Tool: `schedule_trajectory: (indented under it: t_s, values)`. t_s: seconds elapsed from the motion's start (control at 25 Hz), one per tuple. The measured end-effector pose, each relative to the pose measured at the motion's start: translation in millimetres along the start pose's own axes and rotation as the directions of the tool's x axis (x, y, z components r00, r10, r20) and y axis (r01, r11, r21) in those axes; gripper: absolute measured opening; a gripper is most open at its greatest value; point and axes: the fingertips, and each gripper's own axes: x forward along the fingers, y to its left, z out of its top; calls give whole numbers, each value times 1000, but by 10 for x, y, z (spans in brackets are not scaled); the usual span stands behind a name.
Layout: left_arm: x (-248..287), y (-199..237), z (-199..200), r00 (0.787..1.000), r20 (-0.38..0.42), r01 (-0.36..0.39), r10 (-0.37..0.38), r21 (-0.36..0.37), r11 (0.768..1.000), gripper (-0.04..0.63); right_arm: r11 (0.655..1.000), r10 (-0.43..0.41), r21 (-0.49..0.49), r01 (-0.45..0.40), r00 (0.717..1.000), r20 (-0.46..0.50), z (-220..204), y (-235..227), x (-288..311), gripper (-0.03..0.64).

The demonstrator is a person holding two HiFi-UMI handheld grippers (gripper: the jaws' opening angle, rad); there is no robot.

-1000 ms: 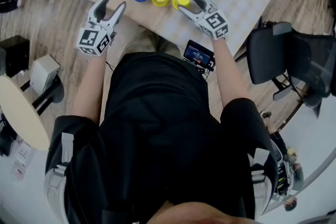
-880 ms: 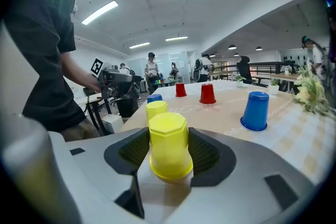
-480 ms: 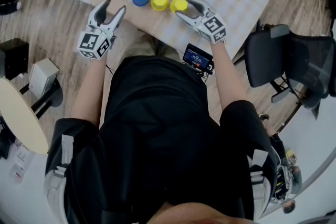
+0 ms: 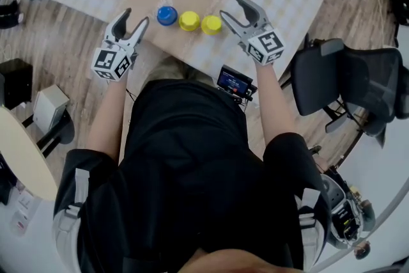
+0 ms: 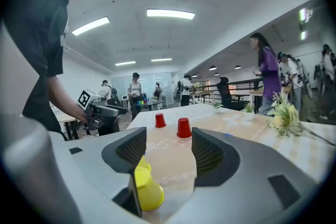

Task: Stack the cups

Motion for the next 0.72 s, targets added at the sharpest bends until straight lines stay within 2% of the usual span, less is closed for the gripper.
schedule_trajectory:
  t_s: [0.16,0.36,0.72]
  values:
    - [89,131,66,1000,12,-6,7,-12,1000,249,993,-114,5,114,993,-10,35,-313,33,281]
    - [228,253,75,1000,3,0,0,-22,1000,249,969,-245,32,247,968,-56,-131,-733,90,295]
    - [441,505,26,1000,-30,6,-8,-63,998,249,943,-302,103,316,945,-126,-445,-1194,415,310]
